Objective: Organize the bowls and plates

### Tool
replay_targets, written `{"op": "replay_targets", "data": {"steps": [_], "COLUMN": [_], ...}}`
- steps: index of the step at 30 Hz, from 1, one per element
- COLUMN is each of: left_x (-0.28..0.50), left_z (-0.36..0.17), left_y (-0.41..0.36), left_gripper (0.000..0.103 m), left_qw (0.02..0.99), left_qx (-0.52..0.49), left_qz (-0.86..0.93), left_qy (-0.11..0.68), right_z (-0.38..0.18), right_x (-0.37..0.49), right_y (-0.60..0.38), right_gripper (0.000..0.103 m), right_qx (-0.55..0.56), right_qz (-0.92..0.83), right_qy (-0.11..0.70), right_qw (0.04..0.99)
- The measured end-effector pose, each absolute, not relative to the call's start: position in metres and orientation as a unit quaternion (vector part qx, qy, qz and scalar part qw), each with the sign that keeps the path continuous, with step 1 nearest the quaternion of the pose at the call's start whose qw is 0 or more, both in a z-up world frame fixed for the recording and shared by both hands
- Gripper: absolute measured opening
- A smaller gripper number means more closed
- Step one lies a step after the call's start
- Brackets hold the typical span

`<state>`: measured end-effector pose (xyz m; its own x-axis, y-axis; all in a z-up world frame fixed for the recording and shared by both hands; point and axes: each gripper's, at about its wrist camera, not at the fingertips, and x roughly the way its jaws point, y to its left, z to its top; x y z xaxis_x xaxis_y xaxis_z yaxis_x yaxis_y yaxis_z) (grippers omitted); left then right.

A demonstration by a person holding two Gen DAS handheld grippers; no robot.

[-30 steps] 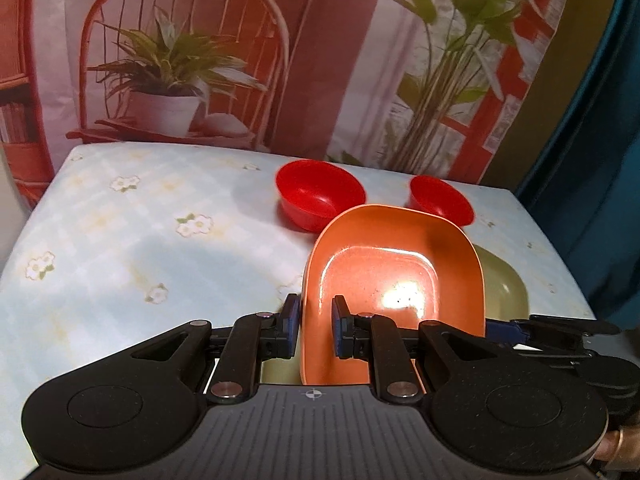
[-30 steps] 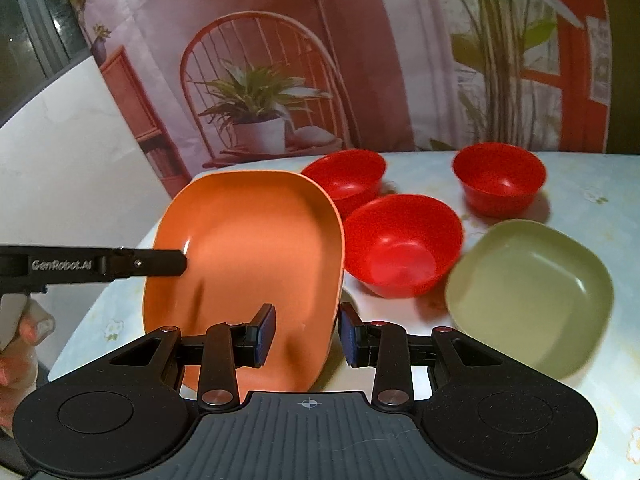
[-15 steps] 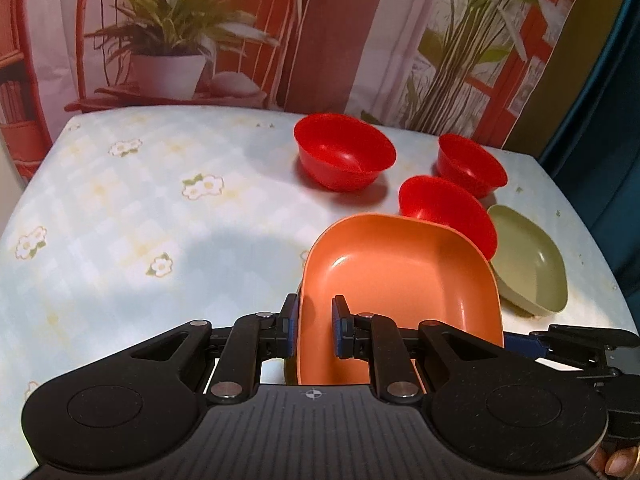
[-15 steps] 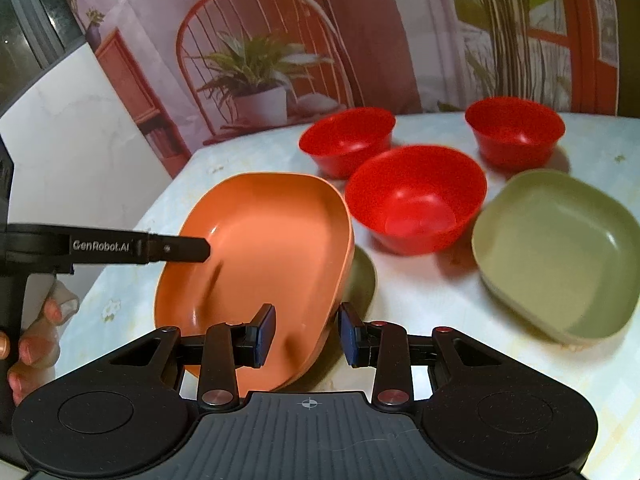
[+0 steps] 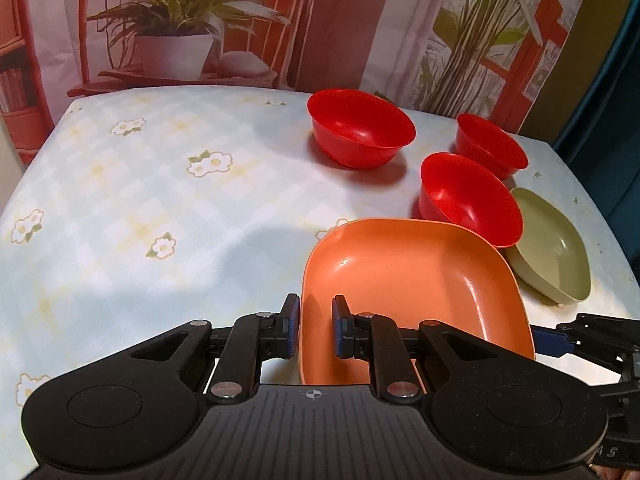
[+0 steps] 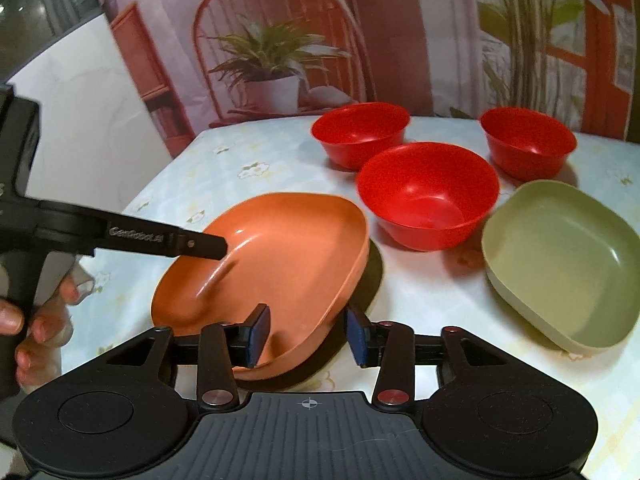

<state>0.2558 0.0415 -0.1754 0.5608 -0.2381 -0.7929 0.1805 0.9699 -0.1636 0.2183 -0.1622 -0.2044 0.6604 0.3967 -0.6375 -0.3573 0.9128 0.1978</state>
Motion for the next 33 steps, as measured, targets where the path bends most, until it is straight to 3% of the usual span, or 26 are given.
{"op": "replay_targets", "data": {"steps": [9, 17, 20, 22, 25, 33], "left_x": [0.258, 0.257, 0.256, 0.256, 0.256, 0.255], "left_z": [-0.178, -0.178, -0.181, -0.182, -0.183, -0.181], "left_y": [0.043, 0.042, 0.043, 0.043, 0.042, 0.043], "left_gripper": [0.018, 0.018, 0.018, 0.018, 0.018, 0.018], "left_qw": [0.884, 0.883, 0.881, 0.88, 0.879, 0.88], "left_qx": [-0.028, -0.031, -0.032, -0.034, -0.032, -0.033], "left_qz": [-0.105, -0.108, -0.107, -0.109, -0.11, -0.107], "left_qy": [0.454, 0.455, 0.459, 0.461, 0.463, 0.462], "right_z": [-0.201, -0.196, -0.195, -0.197, -0.204, -0.207], "right_x": [0.213, 0.211, 0.212, 0.214, 0.215, 0.214], "right_y": [-0.161, -0.172, -0.18, -0.182, -0.18, -0.176], "right_gripper": [0.051, 0.05, 0.039, 0.022, 0.013, 0.016], "right_qx": [0.008, 0.015, 0.022, 0.024, 0.022, 0.019], "right_qz": [0.204, 0.191, 0.183, 0.18, 0.188, 0.188], "right_qy": [0.349, 0.341, 0.337, 0.342, 0.352, 0.353], "right_qw": [0.915, 0.92, 0.924, 0.922, 0.917, 0.916]}}
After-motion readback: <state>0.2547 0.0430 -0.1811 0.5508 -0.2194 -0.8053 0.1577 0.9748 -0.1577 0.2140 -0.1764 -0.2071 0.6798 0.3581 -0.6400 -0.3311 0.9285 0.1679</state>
